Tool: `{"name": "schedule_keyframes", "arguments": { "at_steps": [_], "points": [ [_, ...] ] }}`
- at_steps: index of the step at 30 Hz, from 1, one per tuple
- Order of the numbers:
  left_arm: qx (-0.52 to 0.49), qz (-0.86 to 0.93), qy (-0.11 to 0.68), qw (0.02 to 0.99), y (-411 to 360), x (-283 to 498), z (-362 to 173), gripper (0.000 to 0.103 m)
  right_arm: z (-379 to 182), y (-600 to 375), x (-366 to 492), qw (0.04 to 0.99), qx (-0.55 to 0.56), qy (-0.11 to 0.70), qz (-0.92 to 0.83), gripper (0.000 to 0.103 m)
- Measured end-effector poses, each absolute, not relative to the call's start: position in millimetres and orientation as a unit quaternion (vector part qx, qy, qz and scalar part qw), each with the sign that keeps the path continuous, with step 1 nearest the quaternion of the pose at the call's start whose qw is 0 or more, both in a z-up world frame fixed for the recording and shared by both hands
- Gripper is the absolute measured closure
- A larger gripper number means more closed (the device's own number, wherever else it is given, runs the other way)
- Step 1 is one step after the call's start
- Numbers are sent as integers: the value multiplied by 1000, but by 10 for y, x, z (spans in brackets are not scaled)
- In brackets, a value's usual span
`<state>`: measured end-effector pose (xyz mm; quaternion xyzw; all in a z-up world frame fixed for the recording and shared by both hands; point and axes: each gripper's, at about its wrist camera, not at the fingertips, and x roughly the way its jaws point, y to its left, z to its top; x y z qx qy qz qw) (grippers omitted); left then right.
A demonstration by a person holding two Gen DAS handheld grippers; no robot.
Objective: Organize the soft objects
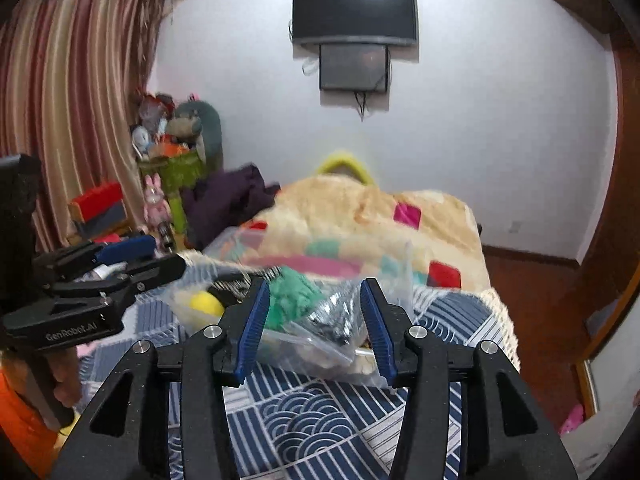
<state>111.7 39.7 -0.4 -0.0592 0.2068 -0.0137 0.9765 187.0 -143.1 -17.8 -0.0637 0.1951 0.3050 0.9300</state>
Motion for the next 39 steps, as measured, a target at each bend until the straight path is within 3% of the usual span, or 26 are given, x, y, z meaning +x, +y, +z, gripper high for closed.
{"name": "schedule_keyframes", "arguments": {
  "at_steps": [7, 9, 15, 20, 39],
  "points": [
    [-56, -20, 156, 986, 271, 757, 223, 29, -4, -1561, 1525, 937, -42, 143, 315, 39],
    [-54, -19, 146, 988, 234, 673, 253, 27, -11, -1592, 1455, 940, -35, 133, 312, 27],
    [-55, -18, 129, 990, 177, 476, 250, 14, -83, -1640, 1416, 942, -19, 132, 309, 20],
    [-52, -13, 121, 991, 153, 383, 224, 8, -167, -1657, 1395, 942, -16, 134, 306, 19],
    [-51, -4, 123, 991, 187, 327, 133, 6, -212, -1670, 1300, 942, -17, 128, 309, 18]
  ]
}}
